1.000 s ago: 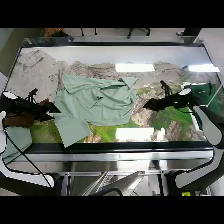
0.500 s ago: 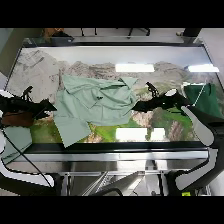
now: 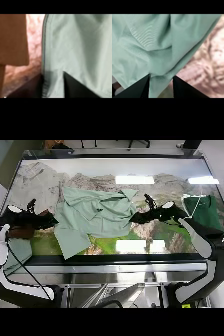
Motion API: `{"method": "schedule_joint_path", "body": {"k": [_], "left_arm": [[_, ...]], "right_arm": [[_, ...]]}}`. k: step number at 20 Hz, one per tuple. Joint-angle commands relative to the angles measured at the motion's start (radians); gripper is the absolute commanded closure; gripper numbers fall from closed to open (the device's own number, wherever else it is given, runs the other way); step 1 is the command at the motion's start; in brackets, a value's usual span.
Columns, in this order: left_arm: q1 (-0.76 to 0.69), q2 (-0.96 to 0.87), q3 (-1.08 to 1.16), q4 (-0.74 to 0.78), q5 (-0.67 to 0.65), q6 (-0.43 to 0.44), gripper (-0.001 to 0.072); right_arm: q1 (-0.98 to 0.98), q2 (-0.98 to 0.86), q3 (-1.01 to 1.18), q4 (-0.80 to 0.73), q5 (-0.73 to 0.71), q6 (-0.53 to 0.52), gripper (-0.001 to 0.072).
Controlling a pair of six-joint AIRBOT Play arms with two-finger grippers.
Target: Fold the shirts.
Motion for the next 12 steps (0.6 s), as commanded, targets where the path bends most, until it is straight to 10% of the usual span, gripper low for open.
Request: {"method": "schedule_joint_path", "body": {"k": [1,3,7,12], "left_arm": [[-0.064,0.0,0.016,-0.031,0.042,0.018,0.0691],[-0.095,0.0,0.063,-0.031,0.003,0.017,0.0692],[-0.155,0.029,0.206,-0.031,-0.108,-0.005,0.0693],[-0.177,0.256,0.397,-0.03,-0.121,-0.056,0.0693]], "right_arm": [[0.014,-0.001,0.0,0.004,0.003,0.004,0.0348],[0.017,0.0,0.0,0.028,0.003,0.003,0.0364],[0.017,0.003,0.003,0.15,0.006,-0.049,0.069],[-0.042,0.161,0.195,0.193,0.097,-0.041,0.0691]]}}
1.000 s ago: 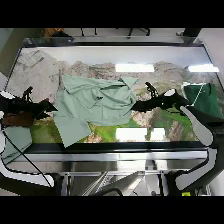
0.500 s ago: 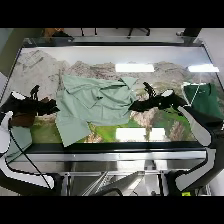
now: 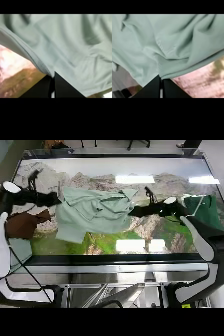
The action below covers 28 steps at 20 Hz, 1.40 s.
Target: Fold the shirts.
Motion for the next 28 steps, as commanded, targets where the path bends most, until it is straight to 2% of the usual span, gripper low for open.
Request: {"method": "schedule_joint_path", "body": {"k": [1,3,6,9,12,15,18,21,26,28], "left_arm": [[-0.013,0.187,0.165,-0.002,-0.013,-0.038,0.0693],[-0.013,0.328,0.296,-0.002,0.021,-0.05,0.0694],[-0.013,0.544,0.454,0.002,0.182,-0.051,0.0694],[-0.013,0.705,0.553,0.009,0.274,0.007,0.0694],[-0.013,0.783,0.534,0.011,0.286,0.046,0.0694],[-0.013,0.791,0.383,0.007,0.282,0.046,0.0694],[-0.014,0.704,0.235,-0.002,0.23,0.045,0.0693],[-0.015,0.534,0.104,-0.002,0.219,0.047,0.0693],[-0.114,0.124,-0.023,0.0,0.409,0.182,0.0692],[-0.151,-0.076,0.046,0.0,0.42,0.183,0.0692]], "right_arm": [[-0.06,0.153,0.177,0.067,0.051,0.006,0.0691],[-0.115,0.288,0.347,0.09,0.041,0.005,0.0691],[-0.171,0.458,0.552,0.076,-0.008,-0.023,0.0691],[-0.177,0.611,0.618,-0.018,-0.097,-0.04,0.0691],[-0.177,0.69,0.618,-0.122,-0.137,-0.04,0.0691],[-0.177,0.663,0.617,-0.142,-0.125,-0.039,0.0691],[-0.177,0.542,0.607,-0.142,-0.031,-0.016,0.0691],[-0.172,0.344,0.529,-0.142,0.033,0.007,0.0691],[-0.172,-0.026,0.325,-0.138,-0.035,0.006,0.0685],[-0.172,-0.171,0.323,-0.126,-0.08,0.006,0.0682]]}}
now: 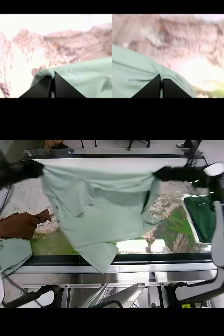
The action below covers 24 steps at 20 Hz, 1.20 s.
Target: Fold the shirts.
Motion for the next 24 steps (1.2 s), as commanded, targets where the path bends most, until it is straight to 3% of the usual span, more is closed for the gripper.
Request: {"method": "schedule_joint_path", "body": {"k": [1,2,3,4,5,6,7,11,14,17,20,24], "left_arm": [[-0.063,-0.336,0.08,-0.002,0.024,0.032,0.0691],[-0.066,-0.404,0.144,-0.001,-0.025,0.008,0.0689],[-0.066,-0.457,0.214,-0.001,-0.08,-0.04,0.0687],[-0.058,-0.488,0.276,-0.001,-0.134,-0.068,0.0686],[-0.045,-0.503,0.334,-0.001,-0.192,-0.078,0.0542],[-0.029,-0.505,0.387,-0.001,-0.252,-0.082,0.0212],[-0.009,-0.497,0.429,0.0,-0.311,-0.118,0.0155],[0.096,-0.419,0.454,0.044,-0.576,-0.267,0.0156],[0.146,-0.301,0.2,0.172,-0.676,-0.338,0.0155],[0.172,-0.147,-0.16,0.242,-0.633,-0.354,0.0155],[0.184,-0.033,-0.43,0.235,-0.508,-0.339,0.0155],[0.14,0.011,-0.625,0.231,-0.352,-0.339,0.0155]], "right_arm": [[0.0,-0.249,-0.044,0.031,-0.071,0.003,0.0616],[-0.001,-0.282,-0.041,0.055,-0.086,0.002,0.0503],[-0.003,-0.294,-0.035,0.063,-0.089,-0.003,0.044],[-0.011,-0.29,-0.027,0.062,-0.079,-0.019,0.0434],[-0.022,-0.277,-0.012,0.051,-0.058,-0.02,0.0431],[-0.041,-0.254,0.006,0.021,-0.021,-0.019,0.0352],[-0.063,-0.224,0.016,-0.01,0.021,-0.012,0.0265],[-0.151,-0.102,0.011,-0.252,0.215,0.09,0.0264],[-0.211,-0.057,-0.055,-0.304,0.35,0.098,0.0264],[-0.244,-0.021,-0.172,-0.32,0.381,0.117,0.0264],[-0.241,-0.017,-0.265,-0.322,0.373,0.116,0.0263],[-0.243,-0.018,-0.3,-0.332,0.327,0.116,0.0247]]}}
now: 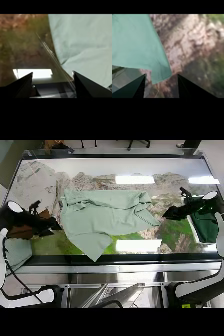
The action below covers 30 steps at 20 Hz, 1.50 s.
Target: Fold the shirts.
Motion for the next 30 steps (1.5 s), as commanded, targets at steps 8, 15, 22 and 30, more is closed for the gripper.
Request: {"method": "schedule_joint_path", "body": {"k": [8,15,22,30], "left_arm": [[-0.19,0.042,-0.194,-0.137,0.467,0.036,0.0271],[-0.134,0.042,-0.168,-0.137,0.381,0.094,0.0309],[-0.002,0.042,-0.244,-0.177,0.325,0.124,0.0195],[-0.128,-0.07,-0.283,-0.453,0.47,0.28,0.0588]], "right_arm": [[-0.003,0.004,-0.034,-0.015,0.006,0.003,0.0245],[-0.003,0.004,-0.034,-0.029,0.001,0.004,0.011],[-0.003,0.004,-0.034,-0.035,-0.003,0.003,0.011],[-0.003,0.002,-0.034,-0.069,-0.002,0.003,0.011]]}}
